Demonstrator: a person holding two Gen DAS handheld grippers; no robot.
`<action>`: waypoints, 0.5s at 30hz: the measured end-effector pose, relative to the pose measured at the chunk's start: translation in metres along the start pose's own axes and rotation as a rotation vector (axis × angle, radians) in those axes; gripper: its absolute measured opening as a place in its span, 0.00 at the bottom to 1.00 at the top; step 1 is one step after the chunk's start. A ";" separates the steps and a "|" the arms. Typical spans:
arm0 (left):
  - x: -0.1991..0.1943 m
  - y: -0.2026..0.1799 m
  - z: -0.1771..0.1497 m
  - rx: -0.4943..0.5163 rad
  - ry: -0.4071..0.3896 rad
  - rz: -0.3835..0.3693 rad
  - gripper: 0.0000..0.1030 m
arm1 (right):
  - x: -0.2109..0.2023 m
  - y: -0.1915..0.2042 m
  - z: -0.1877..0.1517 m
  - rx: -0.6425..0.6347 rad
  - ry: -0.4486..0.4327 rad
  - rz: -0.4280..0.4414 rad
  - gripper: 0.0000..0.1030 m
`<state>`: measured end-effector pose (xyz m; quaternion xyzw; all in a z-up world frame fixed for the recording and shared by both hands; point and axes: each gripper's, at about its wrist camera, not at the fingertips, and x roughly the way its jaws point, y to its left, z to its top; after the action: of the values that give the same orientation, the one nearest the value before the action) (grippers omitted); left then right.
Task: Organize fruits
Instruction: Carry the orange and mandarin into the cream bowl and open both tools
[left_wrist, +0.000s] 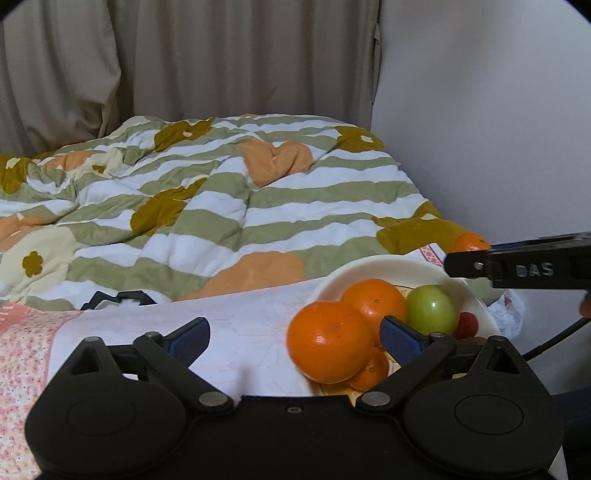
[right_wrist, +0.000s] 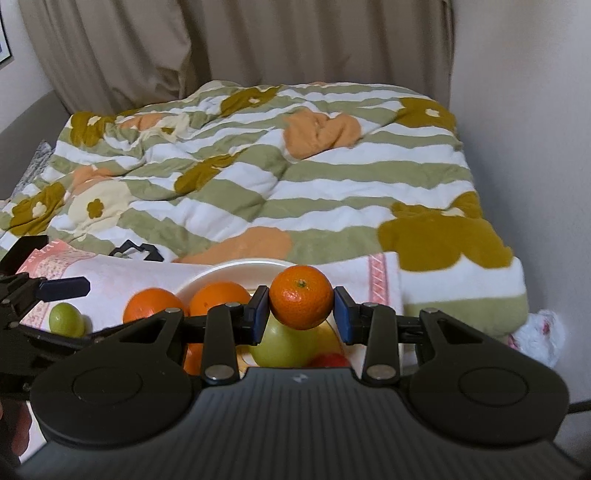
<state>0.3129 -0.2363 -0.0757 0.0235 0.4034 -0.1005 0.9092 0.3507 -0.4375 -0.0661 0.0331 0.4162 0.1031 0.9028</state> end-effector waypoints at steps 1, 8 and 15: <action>-0.001 0.001 0.000 0.002 0.000 0.004 0.97 | 0.005 0.002 0.002 -0.005 0.004 0.002 0.51; -0.008 0.012 -0.002 -0.010 0.002 0.014 0.97 | 0.034 0.008 0.009 -0.013 0.024 0.011 0.51; -0.010 0.021 -0.004 -0.029 0.000 0.008 0.97 | 0.055 0.012 0.005 0.006 0.048 0.027 0.52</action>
<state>0.3078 -0.2138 -0.0715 0.0117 0.4048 -0.0911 0.9098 0.3878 -0.4136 -0.1023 0.0392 0.4376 0.1150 0.8909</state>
